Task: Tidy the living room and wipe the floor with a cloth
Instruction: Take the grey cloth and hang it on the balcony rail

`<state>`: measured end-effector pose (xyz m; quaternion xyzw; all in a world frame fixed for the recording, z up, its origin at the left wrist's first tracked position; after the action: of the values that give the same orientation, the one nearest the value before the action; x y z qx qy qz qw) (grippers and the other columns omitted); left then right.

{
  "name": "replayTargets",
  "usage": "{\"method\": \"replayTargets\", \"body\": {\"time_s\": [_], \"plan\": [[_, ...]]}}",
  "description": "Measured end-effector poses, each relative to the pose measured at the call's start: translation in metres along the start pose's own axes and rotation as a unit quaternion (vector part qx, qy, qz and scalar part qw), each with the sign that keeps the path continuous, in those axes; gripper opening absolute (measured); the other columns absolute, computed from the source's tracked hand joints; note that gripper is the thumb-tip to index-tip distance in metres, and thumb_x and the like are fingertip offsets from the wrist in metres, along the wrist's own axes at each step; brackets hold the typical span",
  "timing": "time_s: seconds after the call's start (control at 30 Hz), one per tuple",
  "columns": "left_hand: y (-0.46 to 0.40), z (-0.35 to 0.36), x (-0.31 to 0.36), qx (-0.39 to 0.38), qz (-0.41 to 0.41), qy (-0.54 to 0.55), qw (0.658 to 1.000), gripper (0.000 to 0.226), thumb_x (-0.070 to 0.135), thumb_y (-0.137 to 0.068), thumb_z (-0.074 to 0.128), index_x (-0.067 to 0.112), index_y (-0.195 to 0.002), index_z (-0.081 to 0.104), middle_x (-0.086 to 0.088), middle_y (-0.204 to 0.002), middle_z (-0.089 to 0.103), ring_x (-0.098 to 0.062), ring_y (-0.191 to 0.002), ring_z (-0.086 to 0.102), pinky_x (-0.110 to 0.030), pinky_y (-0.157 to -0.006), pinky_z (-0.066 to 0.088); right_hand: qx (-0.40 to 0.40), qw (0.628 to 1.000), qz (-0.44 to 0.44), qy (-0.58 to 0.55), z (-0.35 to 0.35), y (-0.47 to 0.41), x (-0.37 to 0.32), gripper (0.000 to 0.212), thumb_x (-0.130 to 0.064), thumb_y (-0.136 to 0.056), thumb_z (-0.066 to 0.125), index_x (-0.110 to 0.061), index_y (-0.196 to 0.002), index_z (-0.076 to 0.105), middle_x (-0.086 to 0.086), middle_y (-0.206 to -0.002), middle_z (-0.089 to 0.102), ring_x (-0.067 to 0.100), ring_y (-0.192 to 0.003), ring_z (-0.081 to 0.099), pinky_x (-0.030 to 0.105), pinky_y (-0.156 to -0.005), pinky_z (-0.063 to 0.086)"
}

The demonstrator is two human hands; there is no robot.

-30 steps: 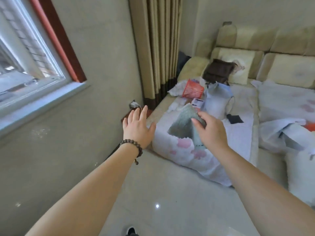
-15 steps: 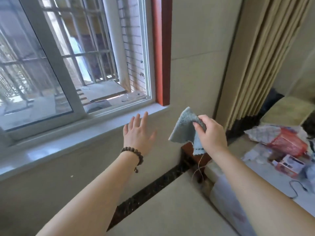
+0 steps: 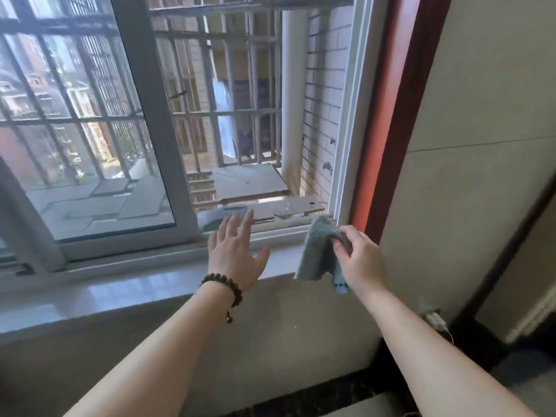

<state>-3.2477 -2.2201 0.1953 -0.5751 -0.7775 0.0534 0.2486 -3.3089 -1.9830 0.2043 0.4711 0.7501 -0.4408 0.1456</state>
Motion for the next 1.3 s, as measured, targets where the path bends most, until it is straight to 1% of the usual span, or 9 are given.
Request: {"method": "replayTargets", "body": {"time_s": [0.27,0.37,0.53,0.73,0.87,0.97,1.03,1.13,1.3], "plan": [[-0.092,0.005,-0.004,0.05,-0.074,-0.014,0.996,0.073,0.057,-0.091,0.042,0.032,-0.151,0.01,-0.003,-0.159,0.017,-0.022,-0.147,0.011,-0.049,-0.118,0.014,-0.066,0.993,-0.074,-0.065,0.051,-0.135,0.003,0.019,-0.026,-0.095,0.054,-0.022,-0.112,0.062,-0.005,-0.097,0.066,0.013,-0.084,0.058,0.022,-0.069,0.047],[-0.116,0.008,-0.007,0.046,-0.088,-0.018,0.995,0.074,0.058,-0.091,0.041,0.033,-0.151,0.006,-0.002,-0.16,0.014,-0.022,-0.147,0.008,-0.047,-0.119,0.012,-0.078,0.99,-0.094,-0.063,0.068,-0.173,-0.002,0.016,-0.027,-0.095,0.054,-0.022,-0.108,0.062,-0.007,-0.091,0.063,0.011,-0.079,0.054,0.005,-0.062,0.034],[-0.16,0.012,-0.018,0.054,-0.097,-0.018,0.994,0.076,0.061,-0.091,0.039,0.034,-0.151,0.002,0.0,-0.16,0.013,-0.021,-0.147,0.009,-0.046,-0.119,0.016,-0.085,0.986,-0.112,-0.089,0.103,-0.224,-0.008,0.015,-0.026,-0.095,0.055,-0.019,-0.106,0.062,0.0,-0.094,0.066,0.013,-0.08,0.057,0.008,-0.063,0.035],[-0.235,0.016,-0.031,0.077,-0.053,-0.003,0.996,0.076,0.063,-0.09,0.037,0.031,-0.152,0.007,0.002,-0.159,0.018,-0.018,-0.146,0.015,-0.046,-0.118,0.019,-0.027,0.988,-0.127,-0.077,0.131,-0.29,-0.029,0.012,-0.025,-0.093,0.058,-0.018,-0.1,0.064,-0.003,-0.083,0.063,0.014,-0.072,0.058,0.015,-0.058,0.037],[-0.294,0.005,-0.039,0.093,-0.004,0.032,0.995,0.074,0.063,-0.09,0.038,0.03,-0.151,0.014,0.004,-0.156,0.026,-0.017,-0.143,0.022,-0.047,-0.117,0.024,0.014,0.989,-0.118,-0.09,0.142,-0.336,-0.052,0.009,-0.022,-0.093,0.058,-0.018,-0.099,0.064,-0.007,-0.08,0.061,0.001,-0.068,0.052,0.006,-0.058,0.032],[-0.335,-0.005,-0.038,0.099,0.04,0.048,0.993,0.072,0.062,-0.09,0.042,0.025,-0.149,0.023,0.003,-0.152,0.034,-0.016,-0.14,0.03,-0.045,-0.115,0.027,0.043,0.989,-0.096,-0.106,0.15,-0.365,-0.064,0.012,-0.024,-0.093,0.057,-0.019,-0.102,0.065,-0.006,-0.084,0.062,0.007,-0.074,0.055,0.005,-0.058,0.034],[-0.358,-0.009,-0.037,0.101,0.054,0.084,0.99,0.063,0.059,-0.089,0.049,0.022,-0.139,0.041,0.003,-0.14,0.047,-0.017,-0.128,0.044,-0.043,-0.109,0.037,0.056,0.987,-0.079,-0.129,0.153,-0.382,-0.07,0.014,-0.024,-0.093,0.057,-0.02,-0.103,0.066,-0.005,-0.086,0.063,0.007,-0.077,0.055,0.004,-0.058,0.037],[-0.383,-0.018,-0.035,0.139,0.086,0.161,0.973,0.022,0.038,-0.089,0.061,0.017,-0.096,0.064,0.003,-0.096,0.066,-0.014,-0.084,0.061,-0.034,-0.077,0.054,0.073,0.985,-0.072,-0.137,0.154,-0.401,-0.075,0.012,-0.025,-0.094,0.057,-0.022,-0.103,0.065,-0.015,-0.082,0.06,-0.002,-0.074,0.055,0.003,-0.058,0.038],[-0.411,-0.029,-0.036,0.157,0.09,0.247,0.952,0.017,0.017,-0.091,0.061,0.016,-0.074,0.059,0.003,-0.071,0.061,-0.012,-0.063,0.057,-0.02,-0.058,0.047,0.092,0.985,-0.065,-0.131,0.152,-0.421,-0.068,0.009,-0.025,-0.093,0.058,-0.021,-0.097,0.065,-0.021,-0.077,0.057,-0.007,-0.071,0.051,0.0,-0.057,0.037]]}}
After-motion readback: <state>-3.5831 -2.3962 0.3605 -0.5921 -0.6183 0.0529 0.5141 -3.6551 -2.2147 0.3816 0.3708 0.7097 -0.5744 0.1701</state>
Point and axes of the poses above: each hand's wrist, its own y-axis away from the middle knuckle, its own z-axis out of the palm, x = y × z, the point moved 7 cm from there along -y, towards the middle knuckle
